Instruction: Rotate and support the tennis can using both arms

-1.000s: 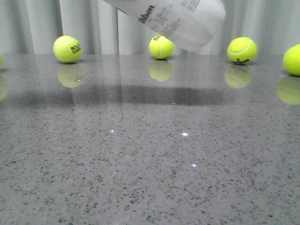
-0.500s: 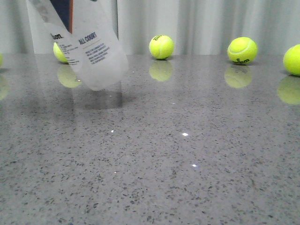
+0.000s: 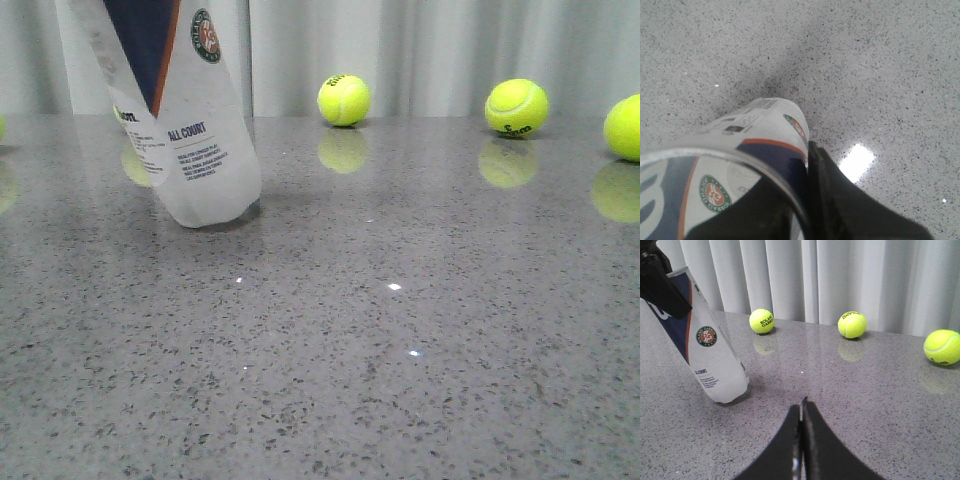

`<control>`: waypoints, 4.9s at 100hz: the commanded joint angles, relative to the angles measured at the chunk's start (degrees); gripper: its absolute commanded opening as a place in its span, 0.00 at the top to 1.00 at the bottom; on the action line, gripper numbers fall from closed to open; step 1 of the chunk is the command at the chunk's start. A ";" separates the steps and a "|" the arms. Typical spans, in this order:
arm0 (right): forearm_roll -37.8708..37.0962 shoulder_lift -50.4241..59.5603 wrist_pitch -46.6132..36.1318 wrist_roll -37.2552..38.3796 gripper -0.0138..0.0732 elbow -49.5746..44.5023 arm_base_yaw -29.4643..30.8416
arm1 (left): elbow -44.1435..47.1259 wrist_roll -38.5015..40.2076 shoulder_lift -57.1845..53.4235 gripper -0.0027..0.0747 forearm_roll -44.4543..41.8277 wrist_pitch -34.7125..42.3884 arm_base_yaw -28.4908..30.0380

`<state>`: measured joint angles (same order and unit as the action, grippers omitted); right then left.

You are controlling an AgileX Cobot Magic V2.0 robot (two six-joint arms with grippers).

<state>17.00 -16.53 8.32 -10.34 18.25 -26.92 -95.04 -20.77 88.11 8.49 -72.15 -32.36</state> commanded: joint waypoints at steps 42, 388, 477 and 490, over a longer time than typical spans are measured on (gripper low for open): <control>0.31 -0.38 -4.16 -0.10 0.91 1.64 0.00 | -2.00 0.55 -1.81 0.30 0.97 5.95 -0.44; 0.31 -0.50 -4.10 -0.10 0.91 1.64 0.00 | 97.57 19.14 -90.33 0.99 -8.49 67.20 28.49; -13.79 8.25 -13.78 5.76 0.91 -13.65 25.39 | 97.57 19.14 -90.33 0.99 -8.49 67.20 28.49; -14.55 13.13 -13.99 7.82 0.91 -18.75 28.43 | 97.57 19.14 -90.33 0.99 -8.49 67.20 28.49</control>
<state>3.88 -5.60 -0.53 -4.03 0.75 -0.36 0.09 -2.29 -0.30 -0.56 -9.32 -3.36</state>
